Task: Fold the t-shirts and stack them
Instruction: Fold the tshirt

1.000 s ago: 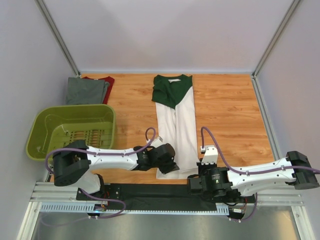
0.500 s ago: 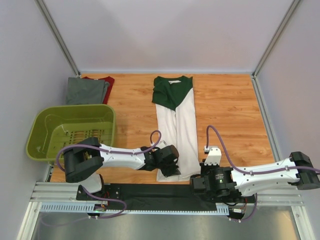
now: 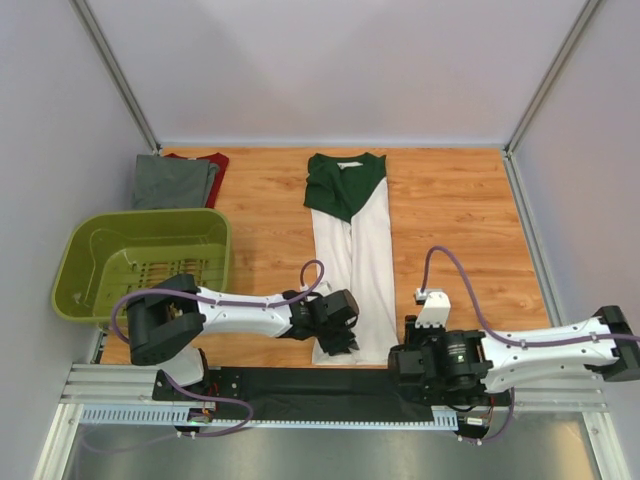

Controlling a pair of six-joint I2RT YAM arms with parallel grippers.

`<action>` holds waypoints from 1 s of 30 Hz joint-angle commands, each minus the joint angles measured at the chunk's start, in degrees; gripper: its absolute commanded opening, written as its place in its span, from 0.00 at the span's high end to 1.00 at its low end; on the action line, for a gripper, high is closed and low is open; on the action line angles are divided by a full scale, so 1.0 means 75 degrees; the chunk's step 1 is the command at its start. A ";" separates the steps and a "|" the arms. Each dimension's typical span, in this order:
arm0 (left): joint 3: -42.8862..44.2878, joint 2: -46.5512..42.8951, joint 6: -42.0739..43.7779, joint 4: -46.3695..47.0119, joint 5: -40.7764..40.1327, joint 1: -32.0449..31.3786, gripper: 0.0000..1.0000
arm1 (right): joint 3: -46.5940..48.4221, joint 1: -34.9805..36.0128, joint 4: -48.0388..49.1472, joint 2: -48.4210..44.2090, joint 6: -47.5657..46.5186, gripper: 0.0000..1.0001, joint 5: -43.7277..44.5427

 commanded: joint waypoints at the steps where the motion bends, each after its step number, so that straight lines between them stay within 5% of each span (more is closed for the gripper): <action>1: 0.0250 -0.0275 0.0329 -0.0349 0.0065 -0.0084 0.64 | 0.0587 -0.0070 -0.0501 -0.0977 0.0434 0.66 0.0861; 2: 0.0262 -0.0473 0.0422 -0.0360 -0.0051 -0.0096 0.53 | 0.0715 -0.0198 -0.0572 -0.1225 0.0435 0.62 0.0966; 5: 0.0495 -0.0988 0.0972 -0.0956 -0.0553 -0.0096 0.42 | 0.0892 -0.0666 -0.0154 -0.2221 -0.0207 0.55 0.1236; 9: 0.0706 -0.1961 0.1897 -0.1846 -0.1655 -0.0003 0.41 | 0.0869 -0.1767 0.1158 -0.3043 -0.2649 0.55 0.0841; 16: 0.1351 -0.2467 0.5131 -0.1908 -0.1215 0.1952 0.39 | 0.0564 -0.6542 0.4464 -0.1043 -0.5842 0.50 -0.3950; 19: 0.1351 -0.2339 0.5742 -0.1579 -0.0347 0.2762 0.39 | 0.0797 -0.7730 0.5285 -0.0362 -0.6267 0.38 -0.5382; 20: 0.1363 -0.2292 0.5894 -0.1567 -0.0113 0.3019 0.40 | 0.0880 -0.7897 0.5438 -0.0233 -0.6373 0.33 -0.5593; 22: 0.1305 -0.2175 0.5977 -0.1532 0.0122 0.3115 0.41 | 0.1044 -0.8248 0.5416 0.0224 -0.6560 0.07 -0.6320; 25: 0.0768 -0.2139 0.5792 -0.1205 0.1046 0.3057 0.45 | 0.0953 -0.8565 0.4890 0.0717 -0.6819 0.05 -0.7012; 30: -0.0043 -0.2210 0.5194 -0.1098 0.0043 0.1805 0.46 | -0.0406 -0.8649 0.4643 -0.0124 -0.6375 0.12 -0.7739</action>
